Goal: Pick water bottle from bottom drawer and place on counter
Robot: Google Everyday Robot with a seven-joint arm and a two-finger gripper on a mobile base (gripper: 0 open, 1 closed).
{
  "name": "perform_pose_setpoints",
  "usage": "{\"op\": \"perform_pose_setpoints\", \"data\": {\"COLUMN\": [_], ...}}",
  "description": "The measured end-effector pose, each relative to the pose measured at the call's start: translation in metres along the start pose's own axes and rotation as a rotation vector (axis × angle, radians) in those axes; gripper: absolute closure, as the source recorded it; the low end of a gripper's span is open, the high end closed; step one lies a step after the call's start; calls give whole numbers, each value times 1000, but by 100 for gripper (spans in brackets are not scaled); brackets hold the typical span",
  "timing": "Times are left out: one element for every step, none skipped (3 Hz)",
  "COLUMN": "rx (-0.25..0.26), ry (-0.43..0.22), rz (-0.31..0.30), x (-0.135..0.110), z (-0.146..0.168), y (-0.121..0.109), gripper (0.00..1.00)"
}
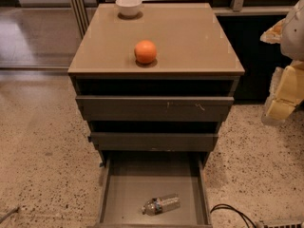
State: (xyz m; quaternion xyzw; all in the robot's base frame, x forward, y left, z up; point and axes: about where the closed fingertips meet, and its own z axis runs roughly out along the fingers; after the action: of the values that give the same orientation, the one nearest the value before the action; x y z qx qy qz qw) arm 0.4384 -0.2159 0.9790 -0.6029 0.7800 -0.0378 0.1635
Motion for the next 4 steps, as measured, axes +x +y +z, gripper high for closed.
{"op": "perform_pose_setpoints", "data": {"rx": [0, 8, -11, -45], "ry": [0, -10, -22, -43], "rz": [0, -30, -67, -95], "x": [0, -3, -11, -8], "z": [0, 16, 53, 97], "y": [0, 2, 7, 12], "gripper": [0, 0, 0, 0]}}
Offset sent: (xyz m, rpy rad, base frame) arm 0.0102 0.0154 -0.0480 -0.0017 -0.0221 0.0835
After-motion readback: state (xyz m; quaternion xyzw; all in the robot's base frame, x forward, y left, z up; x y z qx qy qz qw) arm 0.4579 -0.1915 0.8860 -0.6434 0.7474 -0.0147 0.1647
